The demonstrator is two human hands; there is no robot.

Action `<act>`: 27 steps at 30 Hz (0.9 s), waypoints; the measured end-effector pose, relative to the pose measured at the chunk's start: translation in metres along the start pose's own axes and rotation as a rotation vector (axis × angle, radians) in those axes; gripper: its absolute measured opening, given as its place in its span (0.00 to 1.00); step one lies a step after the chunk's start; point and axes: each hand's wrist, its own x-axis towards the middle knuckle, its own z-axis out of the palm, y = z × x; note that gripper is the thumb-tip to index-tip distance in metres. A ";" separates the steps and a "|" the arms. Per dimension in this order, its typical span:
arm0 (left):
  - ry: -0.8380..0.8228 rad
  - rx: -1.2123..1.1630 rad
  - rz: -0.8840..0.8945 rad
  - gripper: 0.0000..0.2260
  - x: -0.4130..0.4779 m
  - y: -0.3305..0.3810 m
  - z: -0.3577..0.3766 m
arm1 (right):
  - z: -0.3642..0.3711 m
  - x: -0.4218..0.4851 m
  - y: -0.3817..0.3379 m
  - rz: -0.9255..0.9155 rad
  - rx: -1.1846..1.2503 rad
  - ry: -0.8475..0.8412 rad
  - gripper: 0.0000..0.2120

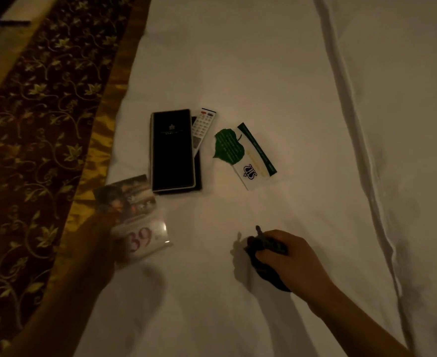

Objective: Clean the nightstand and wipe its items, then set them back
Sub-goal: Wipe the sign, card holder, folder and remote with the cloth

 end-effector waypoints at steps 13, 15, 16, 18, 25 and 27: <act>-0.050 0.661 0.592 0.18 0.005 0.010 0.108 | -0.007 0.031 -0.012 -0.086 0.066 0.094 0.11; -0.182 0.627 0.645 0.23 0.018 0.014 0.160 | -0.015 0.037 -0.009 -0.091 0.058 0.102 0.12; -0.227 0.638 0.674 0.27 0.030 0.019 0.183 | -0.019 0.040 -0.007 -0.093 0.054 0.110 0.12; -0.292 0.598 0.617 0.33 0.061 0.037 0.220 | -0.026 0.047 -0.004 -0.100 0.060 0.118 0.13; -0.460 0.728 0.422 0.30 0.121 0.083 0.254 | -0.041 0.062 0.004 -0.144 0.127 0.150 0.07; -0.381 0.756 0.482 0.17 0.115 0.082 0.248 | -0.043 0.061 0.004 -0.145 0.133 0.155 0.07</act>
